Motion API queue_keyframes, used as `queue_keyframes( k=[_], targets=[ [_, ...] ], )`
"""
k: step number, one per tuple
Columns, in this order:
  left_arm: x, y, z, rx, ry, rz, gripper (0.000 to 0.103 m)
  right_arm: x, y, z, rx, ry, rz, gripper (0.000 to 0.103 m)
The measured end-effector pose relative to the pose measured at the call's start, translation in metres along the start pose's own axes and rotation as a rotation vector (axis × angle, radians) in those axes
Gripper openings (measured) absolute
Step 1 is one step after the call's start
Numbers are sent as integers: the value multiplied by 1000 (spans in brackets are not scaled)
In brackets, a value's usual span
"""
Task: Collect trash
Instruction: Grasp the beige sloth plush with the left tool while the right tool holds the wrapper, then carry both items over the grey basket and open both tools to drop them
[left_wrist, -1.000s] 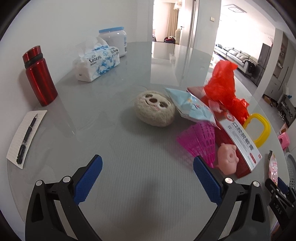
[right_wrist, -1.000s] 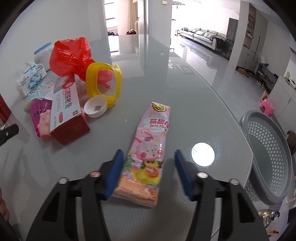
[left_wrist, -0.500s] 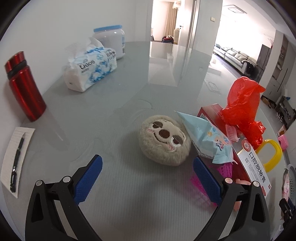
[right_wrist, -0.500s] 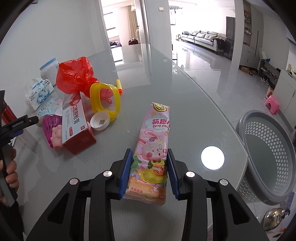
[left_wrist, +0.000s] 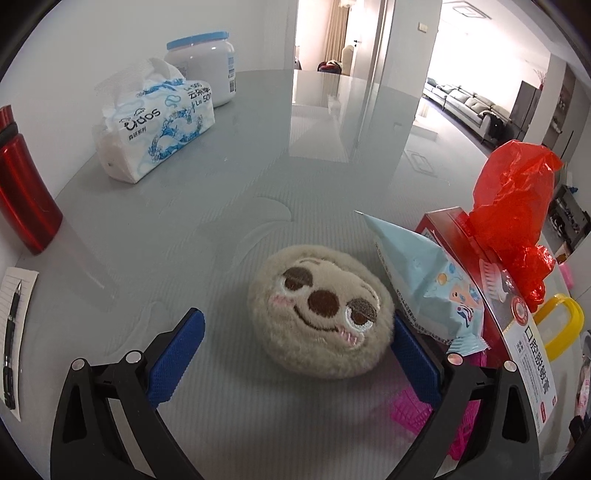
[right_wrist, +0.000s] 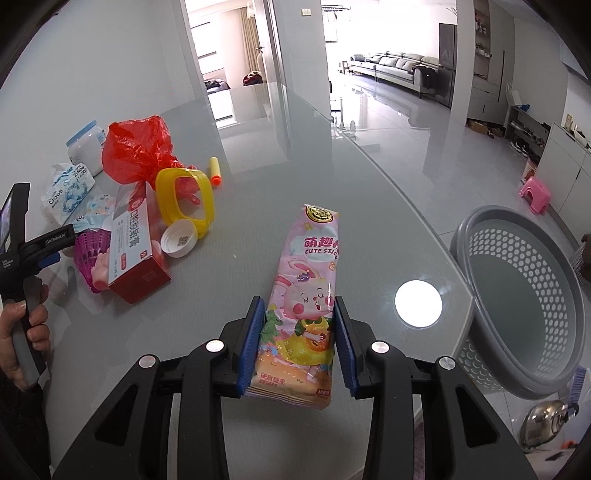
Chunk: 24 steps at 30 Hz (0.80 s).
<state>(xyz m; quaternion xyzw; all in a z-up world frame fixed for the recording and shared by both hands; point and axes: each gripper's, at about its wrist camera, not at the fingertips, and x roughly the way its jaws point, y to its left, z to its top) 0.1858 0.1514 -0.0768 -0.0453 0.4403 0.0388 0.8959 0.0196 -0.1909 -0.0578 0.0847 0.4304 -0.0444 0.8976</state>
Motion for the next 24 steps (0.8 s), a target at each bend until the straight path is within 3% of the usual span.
queue_keyframes(
  k=[1, 2, 3, 13, 19, 24],
  targets=[
    [-1, -1, 0, 6, -1, -2, 83, 1, -2, -1, 6, 0, 0, 36],
    [0, -2, -1, 10, 3, -4, 70, 2, -7, -2, 16, 2, 0, 36],
    [0, -3, -2, 14, 8, -1, 66, 3, -11, -2, 26, 6, 1, 36],
    [-24, -1, -4, -17, -51, 62, 62, 4, -37, 13, 44, 19, 7, 36],
    [-67, -11, -9, -10, -115, 80, 62, 2, -46, 31, 2, 19, 29, 36],
    [-107, -37, -15, 6, -151, 52, 62, -6, -64, 42, 3, 14, 47, 36]
  ],
)
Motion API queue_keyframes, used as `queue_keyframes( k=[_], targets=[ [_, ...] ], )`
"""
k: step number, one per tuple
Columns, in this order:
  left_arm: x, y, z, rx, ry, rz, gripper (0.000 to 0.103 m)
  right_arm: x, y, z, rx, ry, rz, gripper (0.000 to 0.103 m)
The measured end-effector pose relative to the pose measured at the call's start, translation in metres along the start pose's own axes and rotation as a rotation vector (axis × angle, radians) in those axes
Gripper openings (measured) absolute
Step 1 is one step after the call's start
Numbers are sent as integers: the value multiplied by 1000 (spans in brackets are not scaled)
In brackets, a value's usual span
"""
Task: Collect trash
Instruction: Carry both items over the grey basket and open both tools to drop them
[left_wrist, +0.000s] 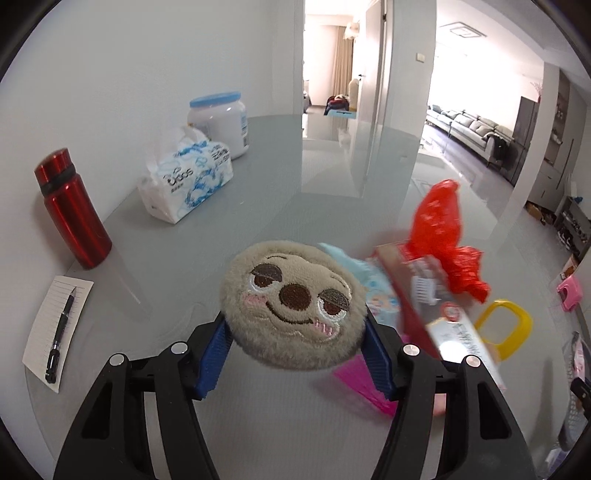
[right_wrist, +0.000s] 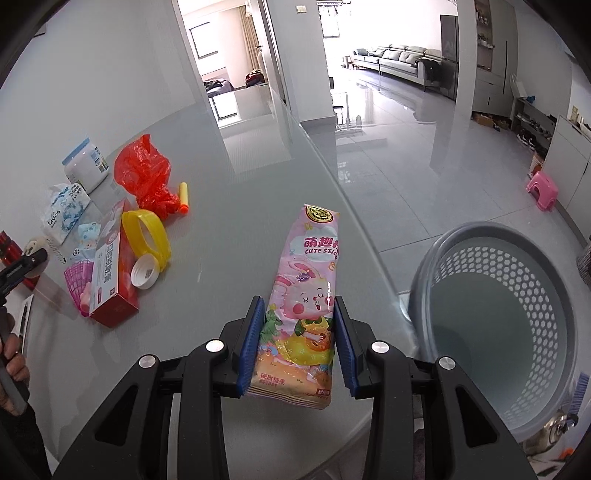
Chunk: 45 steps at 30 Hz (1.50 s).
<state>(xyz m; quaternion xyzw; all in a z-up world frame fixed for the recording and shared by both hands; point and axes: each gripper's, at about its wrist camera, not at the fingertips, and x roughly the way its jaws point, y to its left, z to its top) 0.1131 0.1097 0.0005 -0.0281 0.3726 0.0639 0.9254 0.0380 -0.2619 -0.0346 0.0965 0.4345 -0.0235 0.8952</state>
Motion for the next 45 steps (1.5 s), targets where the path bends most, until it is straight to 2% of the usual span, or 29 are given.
queue_keyframes(
  k=[5, 13, 19, 22, 26, 30, 34, 39, 45],
  targets=[
    [-36, -53, -7, 57, -43, -99, 62, -15, -35, 4, 7, -21, -8, 36],
    [-79, -184, -35, 181, -54, -374, 62, -53, -121, -2, 109, -74, -81, 36],
    [-91, -279, -63, 303, -14, -512, 62, -72, -180, -18, 157, -80, -128, 36],
    [-87, -319, -80, 359, 30, -565, 62, -72, -204, -31, 197, -68, -115, 36],
    [-77, -368, -107, 448, 82, -598, 62, -66, -223, -47, 233, -54, -113, 36],
    [-61, -399, -124, 516, 118, -612, 62, -60, -235, -58, 265, -38, -106, 36],
    [-43, -418, -133, 537, 171, -629, 62, -54, -241, -63, 279, -21, -108, 37],
    [-33, -436, -140, 567, 197, -635, 62, -44, -245, -67, 297, -5, -108, 37],
    [-25, -452, -149, 602, 214, -599, 63, -34, -244, -68, 305, 26, -122, 37]
  ],
)
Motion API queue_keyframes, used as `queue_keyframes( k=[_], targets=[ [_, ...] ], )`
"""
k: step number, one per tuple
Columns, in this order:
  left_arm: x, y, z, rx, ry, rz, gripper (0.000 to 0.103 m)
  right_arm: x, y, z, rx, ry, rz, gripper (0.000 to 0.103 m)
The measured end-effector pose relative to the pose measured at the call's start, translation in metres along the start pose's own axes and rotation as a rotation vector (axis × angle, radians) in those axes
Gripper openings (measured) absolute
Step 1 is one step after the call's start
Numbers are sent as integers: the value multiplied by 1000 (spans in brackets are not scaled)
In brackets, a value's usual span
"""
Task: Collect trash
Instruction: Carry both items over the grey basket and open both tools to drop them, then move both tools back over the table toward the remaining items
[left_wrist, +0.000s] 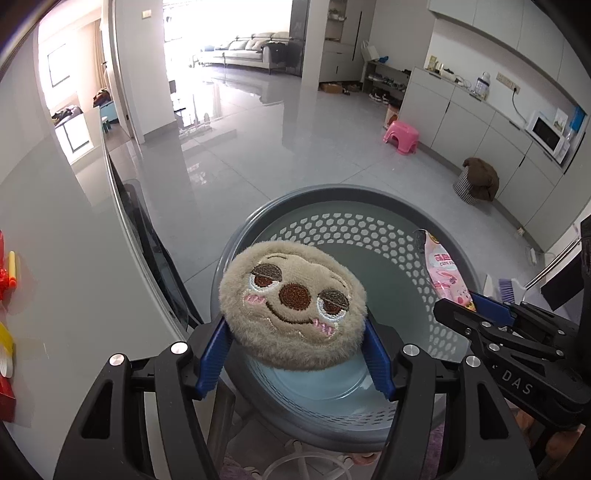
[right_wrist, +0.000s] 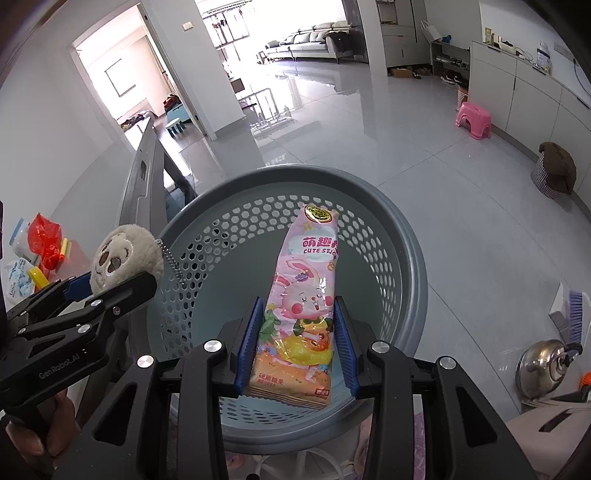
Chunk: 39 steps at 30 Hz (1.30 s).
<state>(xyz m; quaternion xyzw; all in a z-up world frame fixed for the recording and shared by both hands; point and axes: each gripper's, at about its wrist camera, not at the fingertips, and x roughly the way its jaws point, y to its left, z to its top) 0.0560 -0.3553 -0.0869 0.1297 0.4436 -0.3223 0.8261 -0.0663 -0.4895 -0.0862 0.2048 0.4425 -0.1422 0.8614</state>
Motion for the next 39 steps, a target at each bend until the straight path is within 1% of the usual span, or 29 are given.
queue_keyframes(
  k=[5, 9, 10, 11, 13, 17, 21, 34, 39],
  targets=[
    [5, -4, -2, 12, 25, -5, 63, 3, -6, 3, 14, 7, 19, 37],
    [6, -9, -1, 18, 29, 0, 66, 3, -14, 5, 14, 1, 28, 40],
    [7, -8, 0, 17, 30, 1, 66, 2, -14, 4, 14, -3, 27, 43],
    [7, -8, 0, 16, 30, 2, 66, 1, -14, 4, 16, -9, 27, 51],
    [5, -6, -1, 11, 31, 12, 67, -2, -16, 3, 17, -22, 29, 57],
    [2, -2, -1, -2, 37, 17, 69, -5, -16, 4, 18, -32, 28, 58],
    [-1, -2, -2, -2, 26, 16, 74, -6, -17, 3, 20, -35, 30, 58],
    [-7, 0, -3, -20, 12, 5, 75, -15, -19, 2, 24, -50, 23, 58],
    [-15, 6, -4, -31, 2, 24, 75, -19, -14, 1, 17, -55, 26, 58]
  ],
)
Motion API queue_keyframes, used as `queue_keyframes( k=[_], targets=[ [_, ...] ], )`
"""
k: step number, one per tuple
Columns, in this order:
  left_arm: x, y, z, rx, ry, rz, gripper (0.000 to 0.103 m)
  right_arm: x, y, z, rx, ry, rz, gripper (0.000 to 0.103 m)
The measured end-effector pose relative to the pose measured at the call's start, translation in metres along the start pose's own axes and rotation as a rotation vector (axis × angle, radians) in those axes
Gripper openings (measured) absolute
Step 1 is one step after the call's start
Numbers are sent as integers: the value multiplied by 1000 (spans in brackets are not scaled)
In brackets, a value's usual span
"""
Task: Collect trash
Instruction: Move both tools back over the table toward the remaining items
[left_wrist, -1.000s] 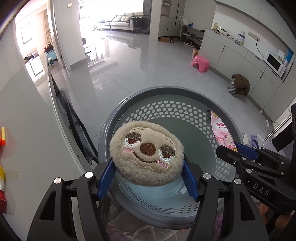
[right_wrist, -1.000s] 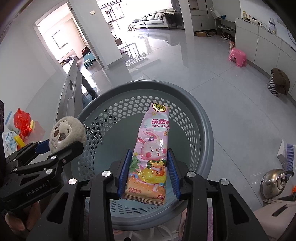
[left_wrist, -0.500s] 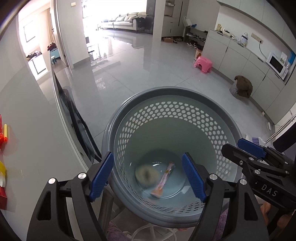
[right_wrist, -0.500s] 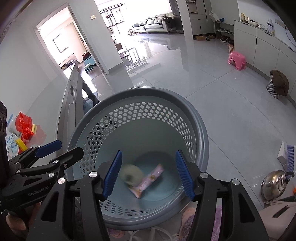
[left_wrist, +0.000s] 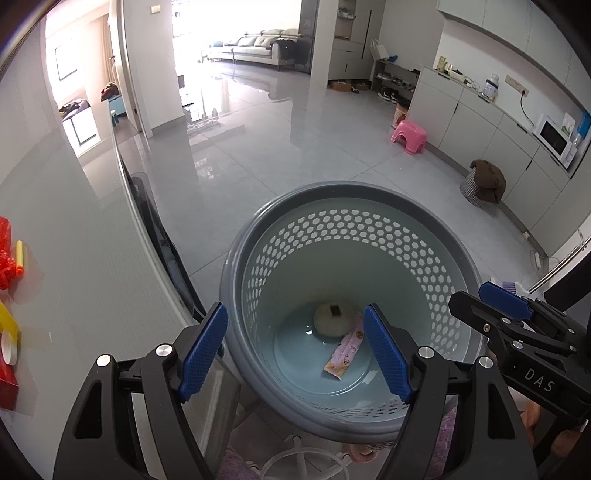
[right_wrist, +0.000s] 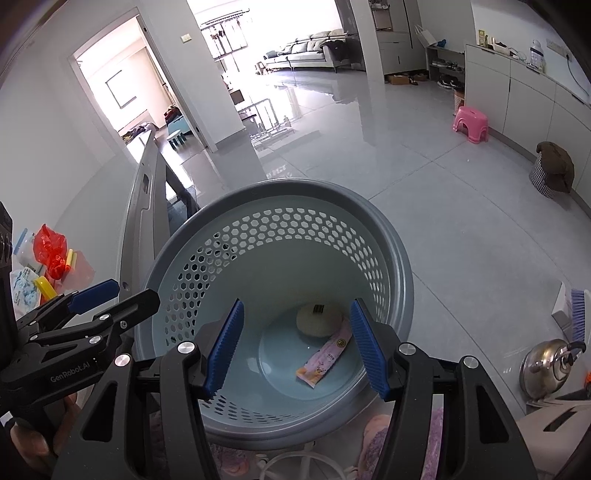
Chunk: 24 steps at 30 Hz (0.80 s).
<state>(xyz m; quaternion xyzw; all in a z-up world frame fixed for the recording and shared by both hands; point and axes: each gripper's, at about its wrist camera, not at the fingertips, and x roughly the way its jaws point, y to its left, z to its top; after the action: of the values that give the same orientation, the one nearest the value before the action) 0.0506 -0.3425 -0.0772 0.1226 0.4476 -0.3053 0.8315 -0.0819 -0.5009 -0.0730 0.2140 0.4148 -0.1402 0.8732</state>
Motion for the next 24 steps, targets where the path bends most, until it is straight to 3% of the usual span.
queue_keyframes(
  k=[14, 24],
  targets=[
    [-41, 46, -16, -94, -68, 84, 78, -15, 38, -2, -65, -37, 54, 64],
    [-86, 111, -47, -249, -144, 200, 81, -19, 104, -4, -217, -50, 143, 69]
  ],
)
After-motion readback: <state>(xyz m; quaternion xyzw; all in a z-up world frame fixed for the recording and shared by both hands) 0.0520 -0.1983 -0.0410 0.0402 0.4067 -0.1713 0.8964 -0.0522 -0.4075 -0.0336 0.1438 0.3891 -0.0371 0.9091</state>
